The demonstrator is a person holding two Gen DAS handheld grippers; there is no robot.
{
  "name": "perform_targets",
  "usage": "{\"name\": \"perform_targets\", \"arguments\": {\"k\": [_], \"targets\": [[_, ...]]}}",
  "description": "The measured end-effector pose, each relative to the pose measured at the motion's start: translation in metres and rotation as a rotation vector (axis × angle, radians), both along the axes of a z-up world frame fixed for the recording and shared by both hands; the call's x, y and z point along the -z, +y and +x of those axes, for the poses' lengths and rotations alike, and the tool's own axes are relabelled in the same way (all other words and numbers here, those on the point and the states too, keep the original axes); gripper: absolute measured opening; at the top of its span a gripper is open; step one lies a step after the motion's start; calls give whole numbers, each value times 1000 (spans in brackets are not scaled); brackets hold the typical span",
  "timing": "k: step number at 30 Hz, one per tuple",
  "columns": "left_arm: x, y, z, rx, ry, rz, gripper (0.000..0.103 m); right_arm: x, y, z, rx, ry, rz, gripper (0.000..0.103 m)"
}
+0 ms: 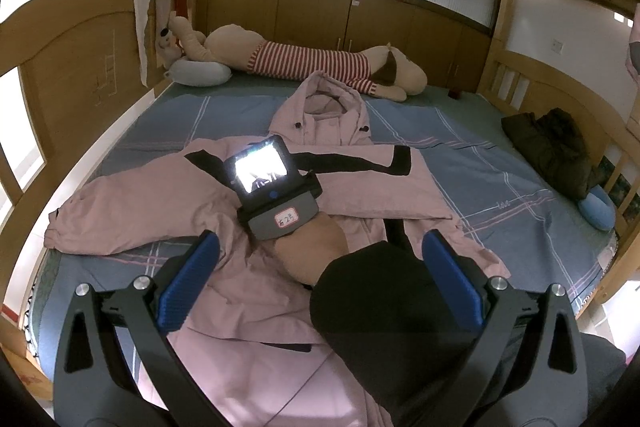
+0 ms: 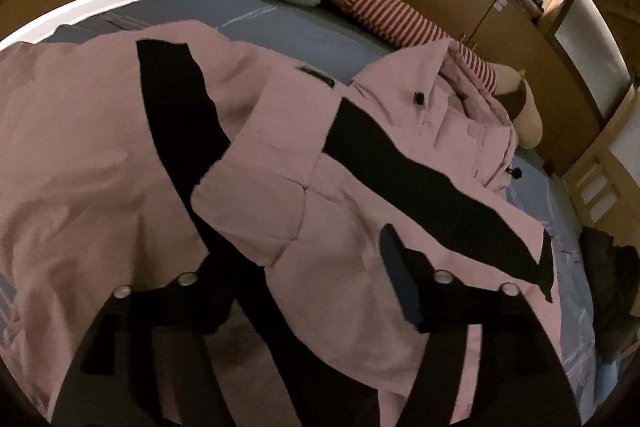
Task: Fold large clothes
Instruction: 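Lay the sleeve across the jacket chest and open the right tool, then withdraw the right tool up from the folded sleeve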
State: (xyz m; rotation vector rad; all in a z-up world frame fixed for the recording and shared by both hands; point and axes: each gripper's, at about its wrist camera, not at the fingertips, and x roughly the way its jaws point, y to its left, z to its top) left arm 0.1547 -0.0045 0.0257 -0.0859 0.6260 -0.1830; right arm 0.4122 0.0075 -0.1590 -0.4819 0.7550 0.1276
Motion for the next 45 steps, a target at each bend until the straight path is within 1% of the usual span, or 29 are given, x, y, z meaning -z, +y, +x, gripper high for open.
{"name": "perform_targets", "arguments": {"k": [2,5,8,11,14,17,21,23,25,31,33,35,39,41,45], "targets": [[0,0,0,0,-2,2,101,-8,-1,-5,-10,-3,17,75],[1,0,0,-2,-5,3,101,-23,0,-15,-22,-30,47,87],[2,0,0,-6,-11,9,101,-43,-2,-29,-38,-53,96,87],[4,1,1,-13,-9,20,101,-68,-7,-52,-71,-74,176,87],[4,4,1,-20,-13,20,101,-86,-22,-76,-87,-97,233,88],[2,7,-3,-26,-24,19,101,-104,-53,-102,-82,-107,315,88],[-1,14,-10,-35,-38,19,101,-127,-109,-144,-63,-144,416,92],[-2,18,-13,-38,-45,13,101,-138,-136,-163,-54,-169,444,93],[-3,20,-14,-37,-42,18,101,-150,-166,-186,-40,-213,462,93],[-3,26,-12,-47,-27,11,101,-175,-235,-241,-17,-293,502,93],[-1,26,-10,-44,-14,16,101,-179,-250,-257,-4,-318,490,93],[1,25,-10,-41,-6,22,101,-181,-265,-268,3,-317,480,93],[7,25,-9,-50,-1,50,101,-176,-289,-282,17,-265,515,93],[12,28,-9,-53,8,43,101,-171,-295,-283,8,-233,524,93],[22,30,-6,-63,32,21,101,-163,-300,-284,4,-198,529,92]]}}
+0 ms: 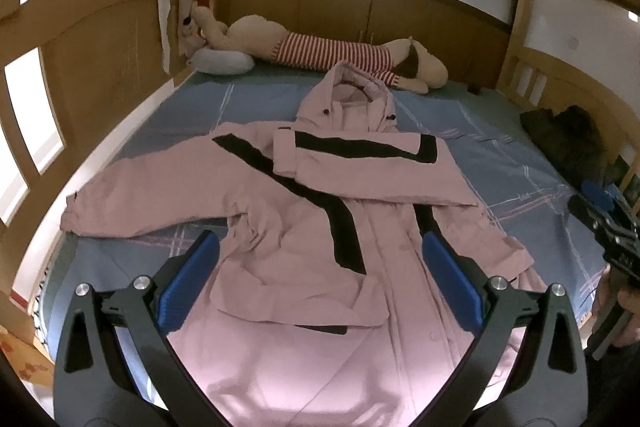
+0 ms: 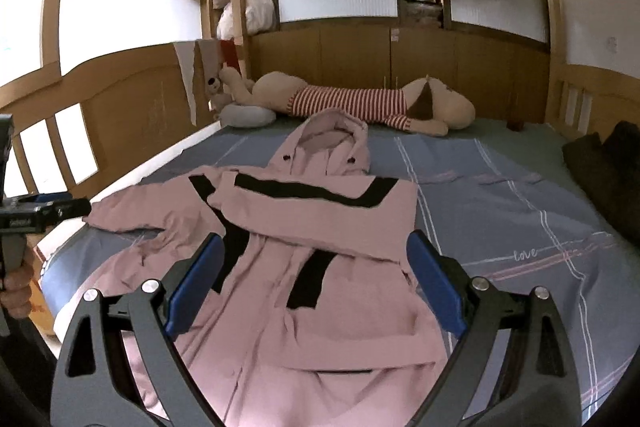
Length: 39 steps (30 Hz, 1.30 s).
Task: Fold large clothes
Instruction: 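Withdraw the right tool up from the folded sleeve, then roll the left tool down onto the other sleeve and close on it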
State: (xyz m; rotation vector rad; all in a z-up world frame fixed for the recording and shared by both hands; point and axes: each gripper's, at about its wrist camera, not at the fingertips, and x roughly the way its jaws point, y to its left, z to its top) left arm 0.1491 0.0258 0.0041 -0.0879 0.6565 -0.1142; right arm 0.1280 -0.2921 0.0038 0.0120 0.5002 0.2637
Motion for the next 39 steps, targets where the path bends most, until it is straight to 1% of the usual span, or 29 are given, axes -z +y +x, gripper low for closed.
{"name": "perform_targets", "arguments": {"k": [5,11,12,14,16,19,21,24,25,26,29,30,32,35,38,39], "targets": [[3,-9,8,-14,9,35,101,-8,-5,-8,-11,-25,35,93],[8,-10,12,7,19,28,101,-16,-12,-12,-16,-37,79,93],[8,-8,14,16,25,19,101,-16,-12,-12,-17,-35,80,93],[9,-1,16,41,37,-25,101,-16,-13,-13,-18,-33,79,93],[11,11,23,32,57,-72,101,-16,-13,-12,-17,-34,84,93],[13,37,33,20,93,-177,101,-15,-15,-11,-16,-31,89,93],[16,61,41,-3,118,-263,101,-15,-15,-11,-15,-30,91,93],[25,107,52,-38,161,-461,101,-14,-16,-10,-16,-20,95,93],[27,117,53,-54,170,-505,101,-13,-16,-9,-16,-17,95,93],[32,139,55,-83,181,-581,101,-13,-15,-9,-16,-15,96,93],[42,185,56,-168,180,-713,101,-12,-15,-8,-19,-9,99,93],[49,208,54,-216,172,-769,101,-11,-14,-7,-20,-7,100,93],[58,240,51,-280,162,-857,101,-11,-15,-5,-21,1,104,93],[82,293,47,-352,161,-1022,101,-10,-14,-3,-24,11,113,93],[105,330,47,-417,164,-1136,101,-9,-14,-1,-27,17,117,93],[110,337,47,-434,164,-1154,101,-9,-13,0,-29,19,121,93]]}}
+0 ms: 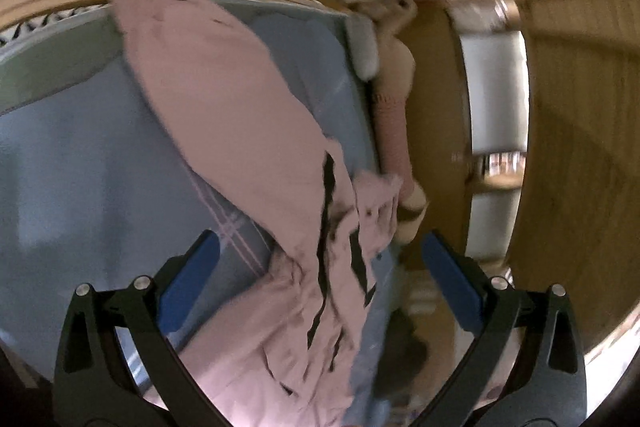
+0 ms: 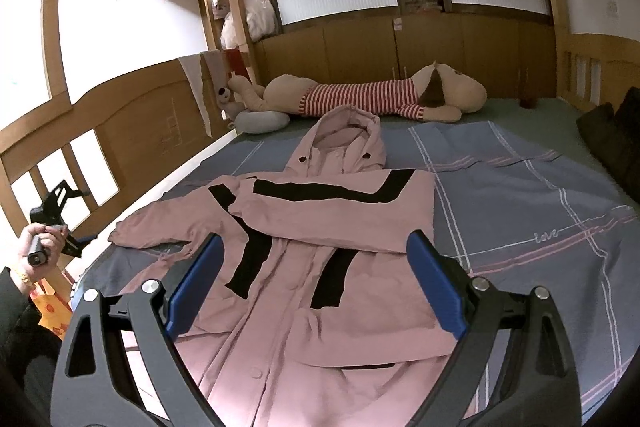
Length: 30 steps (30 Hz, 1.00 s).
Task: Fold large clothes
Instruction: 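Roll the left tool down onto the other sleeve and close on it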
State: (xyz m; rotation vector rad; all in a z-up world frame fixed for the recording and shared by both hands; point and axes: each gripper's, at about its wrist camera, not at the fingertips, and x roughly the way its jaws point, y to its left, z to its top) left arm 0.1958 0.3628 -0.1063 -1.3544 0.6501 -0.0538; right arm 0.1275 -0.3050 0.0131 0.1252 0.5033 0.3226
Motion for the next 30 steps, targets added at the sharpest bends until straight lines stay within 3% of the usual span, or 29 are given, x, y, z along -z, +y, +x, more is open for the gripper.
{"name": "perform_targets", "arguments": {"k": [6,10,18,24,30], "targets": [[48,36,15,-61,85,-70,101,1,6,3,-19,9,7,93],[72,53,25,-112,138,-42,101,3,10,5,-30,15,1,93],[83,63,49,-118,100,36,101,9,7,8,-21,39,2,93],[102,65,65,-116,136,48,101,12,10,12,-19,51,2,93],[103,67,76,-134,137,95,101,17,14,16,-23,65,-5,93]]}}
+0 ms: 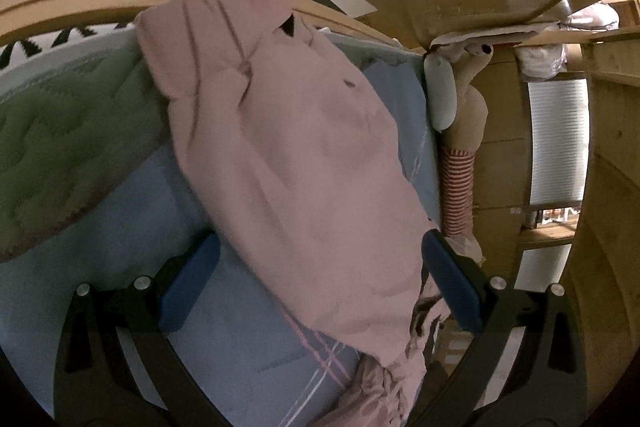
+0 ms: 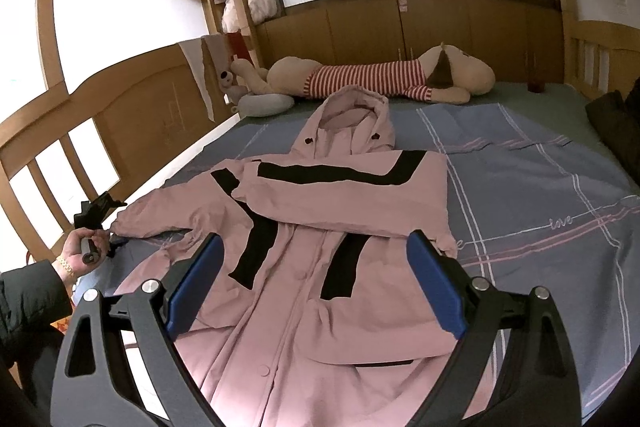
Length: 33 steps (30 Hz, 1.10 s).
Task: Fold large clothes
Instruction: 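Roll the left tool down onto the other sleeve and close on it, then lift the gripped sleeve up off the bed with the left tool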
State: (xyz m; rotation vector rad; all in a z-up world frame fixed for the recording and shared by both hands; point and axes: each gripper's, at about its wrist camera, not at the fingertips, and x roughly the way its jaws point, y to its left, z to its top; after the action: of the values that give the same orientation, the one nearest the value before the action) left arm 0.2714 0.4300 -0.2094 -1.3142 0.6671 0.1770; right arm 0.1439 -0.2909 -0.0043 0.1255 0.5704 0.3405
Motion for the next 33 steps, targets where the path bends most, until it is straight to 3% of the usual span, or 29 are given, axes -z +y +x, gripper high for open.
{"name": "perform_targets", "arguments": {"k": [17,23,28,31,33], "targets": [[-4,6,27,-70,-36,136,101,12,12,11,-12,39,-24,93],[-4,5,24,-132,-56,150,98,14,14,12,-12,40,-33,93],[-1,9,19,-171,-35,141,72,14,14,12,-14,39,-34,93],[6,13,15,-194,-22,119,31,14,14,11,-15,34,-35,93],[8,14,13,-201,-30,113,22,14,13,10,-14,31,-36,93]]}}
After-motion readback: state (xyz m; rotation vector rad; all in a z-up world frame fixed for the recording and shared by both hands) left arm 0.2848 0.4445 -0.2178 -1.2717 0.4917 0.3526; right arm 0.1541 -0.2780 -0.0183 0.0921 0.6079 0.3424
